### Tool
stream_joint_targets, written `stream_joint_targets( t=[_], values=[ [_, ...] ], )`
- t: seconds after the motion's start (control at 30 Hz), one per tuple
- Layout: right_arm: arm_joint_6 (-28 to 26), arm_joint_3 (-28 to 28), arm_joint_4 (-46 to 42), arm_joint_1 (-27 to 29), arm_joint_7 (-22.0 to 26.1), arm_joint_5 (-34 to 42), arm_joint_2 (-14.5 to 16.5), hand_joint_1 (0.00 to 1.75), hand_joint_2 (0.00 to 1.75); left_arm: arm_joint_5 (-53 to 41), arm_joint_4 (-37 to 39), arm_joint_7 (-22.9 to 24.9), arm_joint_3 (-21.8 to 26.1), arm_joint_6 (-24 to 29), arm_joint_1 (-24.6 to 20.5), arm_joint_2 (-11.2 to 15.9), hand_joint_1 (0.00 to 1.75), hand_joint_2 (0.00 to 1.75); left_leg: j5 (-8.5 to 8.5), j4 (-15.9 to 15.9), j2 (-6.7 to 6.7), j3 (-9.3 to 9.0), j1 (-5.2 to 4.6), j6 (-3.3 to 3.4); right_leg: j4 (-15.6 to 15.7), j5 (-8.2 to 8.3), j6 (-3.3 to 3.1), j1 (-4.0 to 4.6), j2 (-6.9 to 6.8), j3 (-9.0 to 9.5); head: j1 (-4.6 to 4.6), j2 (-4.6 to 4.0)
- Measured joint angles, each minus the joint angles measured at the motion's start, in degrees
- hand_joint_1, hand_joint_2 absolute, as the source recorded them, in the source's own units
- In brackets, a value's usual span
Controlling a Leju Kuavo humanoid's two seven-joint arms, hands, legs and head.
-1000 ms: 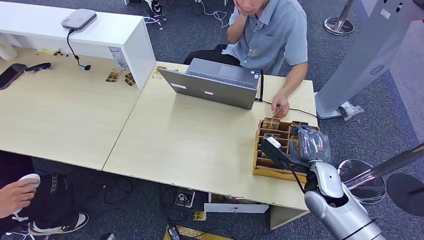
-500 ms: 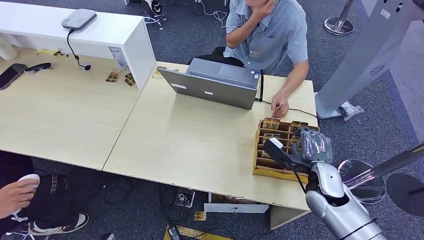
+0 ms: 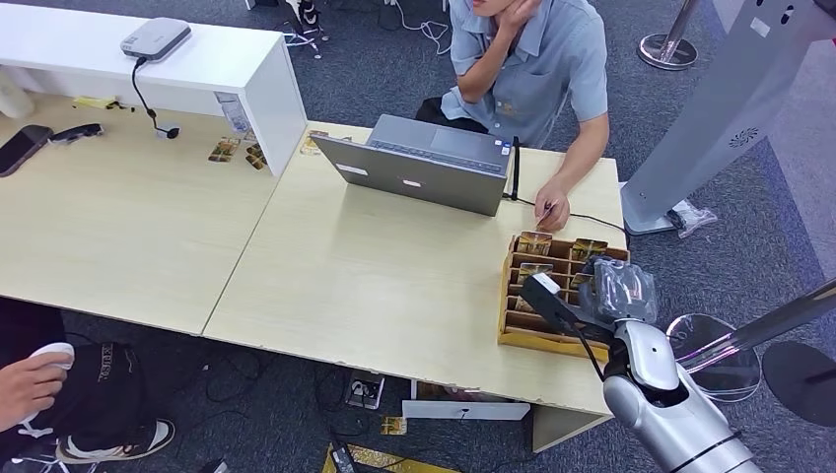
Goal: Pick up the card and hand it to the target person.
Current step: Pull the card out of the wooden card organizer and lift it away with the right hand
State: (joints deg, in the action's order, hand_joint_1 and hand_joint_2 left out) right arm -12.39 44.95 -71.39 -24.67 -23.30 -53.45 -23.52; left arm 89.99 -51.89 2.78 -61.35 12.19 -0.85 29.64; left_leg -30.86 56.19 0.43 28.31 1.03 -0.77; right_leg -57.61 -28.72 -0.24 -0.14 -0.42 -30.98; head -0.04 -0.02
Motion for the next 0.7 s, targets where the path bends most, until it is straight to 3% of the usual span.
stream_joint_targets(
  t=[0.27, 0.7],
  values=[
    [-1.3, -0.1, 0.1, 0.0, 0.2, -0.4, 0.0, 1.73, 1.75, 0.0, 0.0, 0.0, -0.2, -0.2, 0.0, 0.0, 0.00, 0.00, 0.00, 0.0, 0.00, -0.01, 0.00, 0.00, 0.0, 0.00, 0.00, 0.00, 0.00, 0.00, 0.00, 0.00],
    [-6.2, -1.5, -3.3, 0.2, -0.5, -5.6, -1.3, 1.75, 1.75, 0.0, 0.0, 0.0, -0.3, 0.1, 0.0, 0.0, 0.00, 0.00, 0.00, 0.0, 0.01, -0.02, 0.00, 0.00, 0.0, 0.00, 0.00, 0.00, 0.01, 0.00, 0.01, 0.00]
  ],
)
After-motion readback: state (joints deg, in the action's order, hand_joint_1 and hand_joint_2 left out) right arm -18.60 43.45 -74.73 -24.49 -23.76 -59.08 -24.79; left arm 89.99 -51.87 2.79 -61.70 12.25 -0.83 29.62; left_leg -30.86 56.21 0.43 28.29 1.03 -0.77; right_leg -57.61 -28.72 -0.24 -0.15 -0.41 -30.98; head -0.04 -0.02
